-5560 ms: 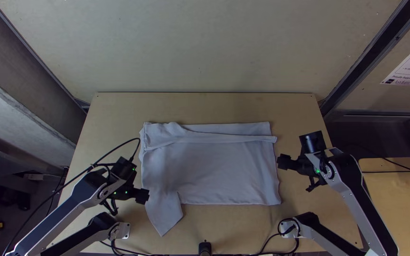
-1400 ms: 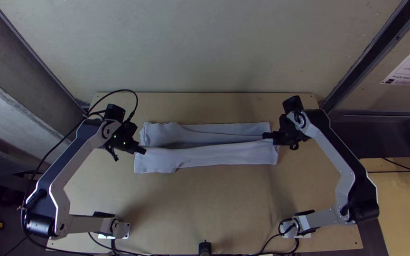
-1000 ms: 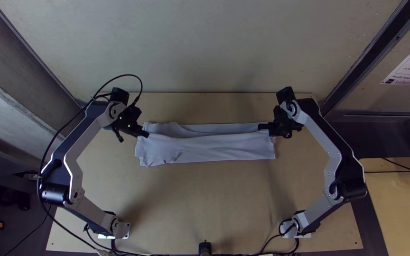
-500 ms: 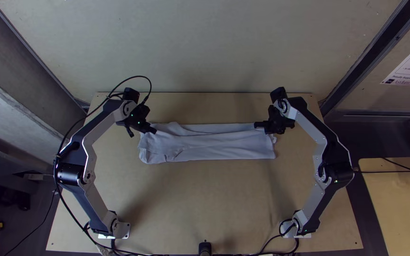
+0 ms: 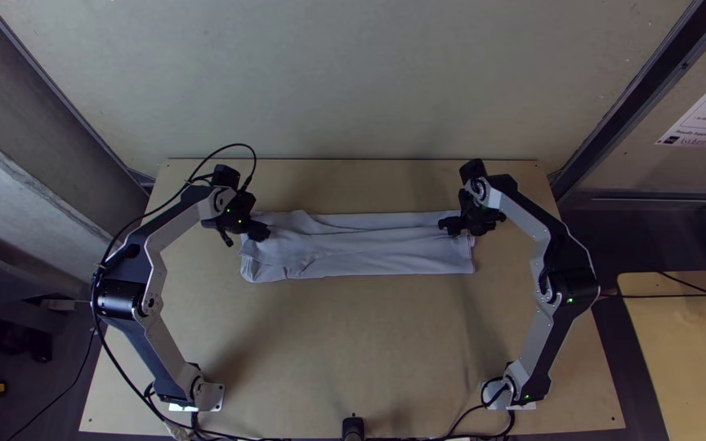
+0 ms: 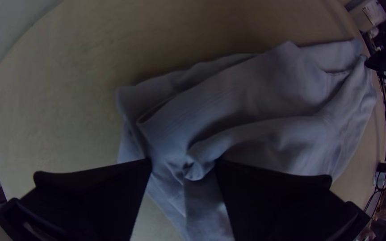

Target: Fold the t-shirt

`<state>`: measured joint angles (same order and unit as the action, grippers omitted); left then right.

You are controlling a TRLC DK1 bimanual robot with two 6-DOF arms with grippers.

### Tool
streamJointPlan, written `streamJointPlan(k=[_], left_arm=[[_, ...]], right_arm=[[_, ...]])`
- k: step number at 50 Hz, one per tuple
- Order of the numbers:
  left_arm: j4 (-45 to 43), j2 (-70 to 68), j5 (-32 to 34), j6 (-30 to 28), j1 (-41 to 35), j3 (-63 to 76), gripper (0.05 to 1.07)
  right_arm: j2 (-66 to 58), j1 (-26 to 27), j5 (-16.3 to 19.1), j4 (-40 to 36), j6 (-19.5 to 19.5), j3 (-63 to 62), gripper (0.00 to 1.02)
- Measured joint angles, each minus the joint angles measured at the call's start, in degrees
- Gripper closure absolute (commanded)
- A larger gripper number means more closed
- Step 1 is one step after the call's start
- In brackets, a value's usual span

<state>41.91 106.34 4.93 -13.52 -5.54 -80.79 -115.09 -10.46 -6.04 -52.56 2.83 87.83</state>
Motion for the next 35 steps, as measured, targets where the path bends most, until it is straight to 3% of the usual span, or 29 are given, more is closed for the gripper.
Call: streamJointPlan(k=[13,26,35], left_arm=[[0.17,-3.65,3.15,2.73,2.86,2.05,0.10],[4.74,-8.26,10.56,4.04,6.78,2.05,0.10],[8.46,-10.14,19.06,4.57,11.96,2.08,0.10]], right_arm=[[9.90,3.52,-0.35,11.34,0.04,-10.05,0.10],[21.33,6.69,-0.61,12.68,-0.37,-14.88,0.10],[27.02,10.84,0.28,12.02,-0.35,-16.35,0.06]])
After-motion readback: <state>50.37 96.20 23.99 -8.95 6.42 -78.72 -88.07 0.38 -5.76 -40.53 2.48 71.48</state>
